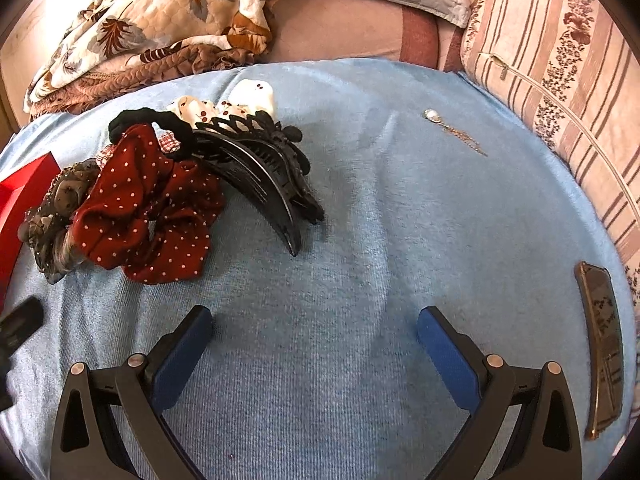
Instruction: Organize jewelry
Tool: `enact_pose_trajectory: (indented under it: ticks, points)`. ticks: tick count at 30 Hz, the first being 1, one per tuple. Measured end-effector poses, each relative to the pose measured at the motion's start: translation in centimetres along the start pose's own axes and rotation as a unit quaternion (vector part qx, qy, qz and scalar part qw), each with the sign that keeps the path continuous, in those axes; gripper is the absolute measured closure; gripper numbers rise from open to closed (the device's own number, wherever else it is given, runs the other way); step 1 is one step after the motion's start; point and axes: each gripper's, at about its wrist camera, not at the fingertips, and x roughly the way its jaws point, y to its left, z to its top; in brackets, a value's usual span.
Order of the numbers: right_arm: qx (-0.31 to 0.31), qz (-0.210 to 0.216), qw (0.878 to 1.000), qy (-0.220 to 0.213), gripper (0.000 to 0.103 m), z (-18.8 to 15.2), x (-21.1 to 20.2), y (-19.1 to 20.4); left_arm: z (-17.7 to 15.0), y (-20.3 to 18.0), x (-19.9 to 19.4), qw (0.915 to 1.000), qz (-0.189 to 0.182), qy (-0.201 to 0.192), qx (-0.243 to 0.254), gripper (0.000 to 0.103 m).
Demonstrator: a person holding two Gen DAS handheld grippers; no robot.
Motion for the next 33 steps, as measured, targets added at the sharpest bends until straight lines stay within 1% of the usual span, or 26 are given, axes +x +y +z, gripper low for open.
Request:
enact_pose_trajectory:
  ticks: [2,4,7,9,13,15,17,19,21,23,24,27,33]
  points:
    - [0.004,-0.009,1.000,-0.002,0.000,-0.2,-0.4,-0.2,-0.7,0.2,-2.2,0.9998,-0.006,-0.018,0.003,0.000]
    - [0.016,-0.014,1.000,-0.008,0.000,-0.5,-0.9,-0.7,-1.5,0.3,-3.6,0.9996,-0.015,-0.025,0.006,0.000]
    - [0.045,-0.005,0.999,-0.023,0.000,-1.2,-2.1,-1.5,-2.7,0.5,-5.3,0.9991,-0.036,-0.020,0.008,0.000]
    - [0.062,0.001,0.997,-0.035,0.000,-2.0,-3.3,-2.0,-3.2,0.8,-5.9,0.9991,-0.038,-0.016,0.007,0.000]
    - [0.073,0.002,0.995,-0.061,0.000,-3.7,-5.7,-1.8,-4.8,2.0,-7.5,0.9993,-0.003,-0.036,-0.001,0.000]
    - [0.075,0.001,0.995,-0.073,0.000,-4.5,-6.6,-1.5,-5.5,2.7,-8.4,0.9984,0.017,-0.054,-0.004,0.000]
    - [0.074,-0.009,0.993,-0.092,0.000,-5.6,-7.7,-1.1,-5.8,3.3,-9.4,0.9965,0.039,-0.074,-0.004,0.000]
    - [0.067,-0.021,0.991,-0.111,0.000,-6.4,-8.6,-0.5,-6.2,3.8,-10.8,0.9926,0.063,-0.104,-0.001,0.000]
    - [0.052,-0.031,0.989,-0.131,0.000,-7.0,-9.2,0.1,-6.4,4.0,-12.1,0.9888,0.074,-0.129,0.004,0.000]
    - [0.036,-0.042,0.987,-0.154,0.000,-7.6,-10.1,0.9,-6.6,4.1,-13.1,0.9864,0.076,-0.146,0.007,0.000]
    - [0.028,-0.040,0.986,-0.160,0.000,-7.8,-10.5,1.3,-6.7,4.1,-13.7,0.9850,0.076,-0.155,0.009,0.000]
    - [0.018,-0.038,0.986,-0.161,0.000,-8.4,-11.0,1.9,-6.8,4.0,-15.0,0.9829,0.076,-0.167,0.019,0.000]
    - [0.017,-0.047,0.987,-0.151,0.000,-9.6,-11.6,2.3,-7.1,3.9,-16.3,0.9843,0.053,-0.167,0.022,0.000]
